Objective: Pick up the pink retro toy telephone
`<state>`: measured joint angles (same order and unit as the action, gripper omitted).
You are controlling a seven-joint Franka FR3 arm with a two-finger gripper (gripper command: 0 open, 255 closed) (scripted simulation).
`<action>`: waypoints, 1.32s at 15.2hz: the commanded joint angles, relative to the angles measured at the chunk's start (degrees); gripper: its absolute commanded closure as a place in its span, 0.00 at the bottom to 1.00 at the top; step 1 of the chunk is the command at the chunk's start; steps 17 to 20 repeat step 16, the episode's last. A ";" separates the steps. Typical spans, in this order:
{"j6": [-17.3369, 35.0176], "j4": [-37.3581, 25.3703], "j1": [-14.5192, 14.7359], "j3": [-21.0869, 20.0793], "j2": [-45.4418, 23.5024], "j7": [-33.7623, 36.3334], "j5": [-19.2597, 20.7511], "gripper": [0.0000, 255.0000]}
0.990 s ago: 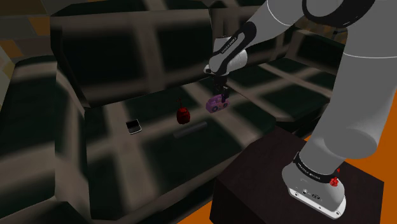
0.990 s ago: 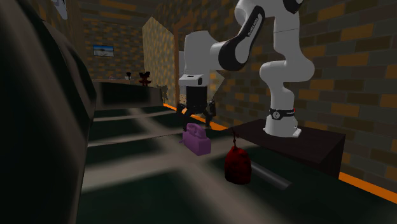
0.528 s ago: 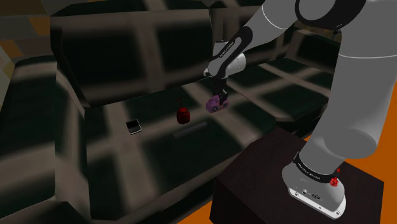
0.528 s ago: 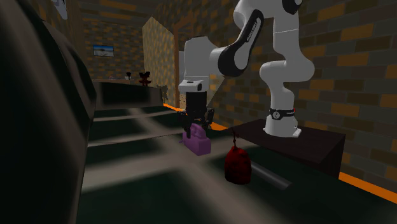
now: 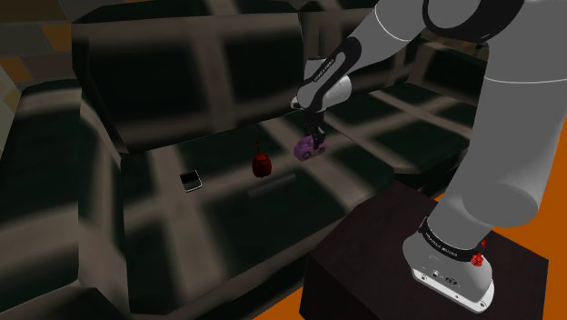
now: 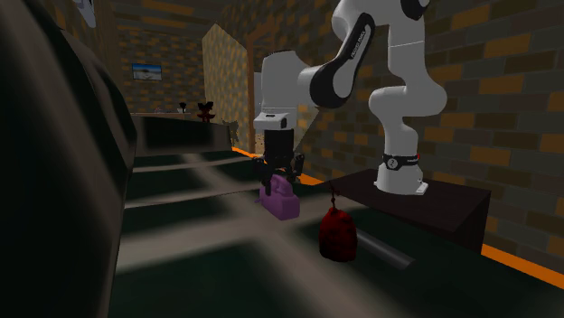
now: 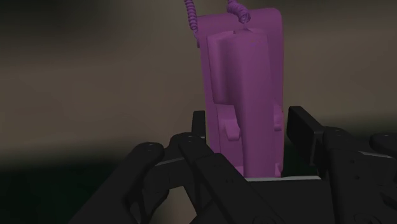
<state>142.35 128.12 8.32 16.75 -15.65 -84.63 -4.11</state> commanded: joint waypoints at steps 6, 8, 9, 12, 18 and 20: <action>-4.41 -0.58 0.57 0.75 4.03 1.17 1.86 1.00; -5.81 -0.90 0.70 0.91 5.18 1.49 2.37 1.00; -6.52 -1.07 0.76 0.98 5.74 1.65 2.62 1.00; -8.67 -1.67 0.91 1.15 7.36 2.08 3.31 1.00; -10.22 -2.17 0.99 1.23 8.46 2.36 3.77 1.00; -10.22 -2.17 0.99 1.23 8.46 2.36 3.77 1.00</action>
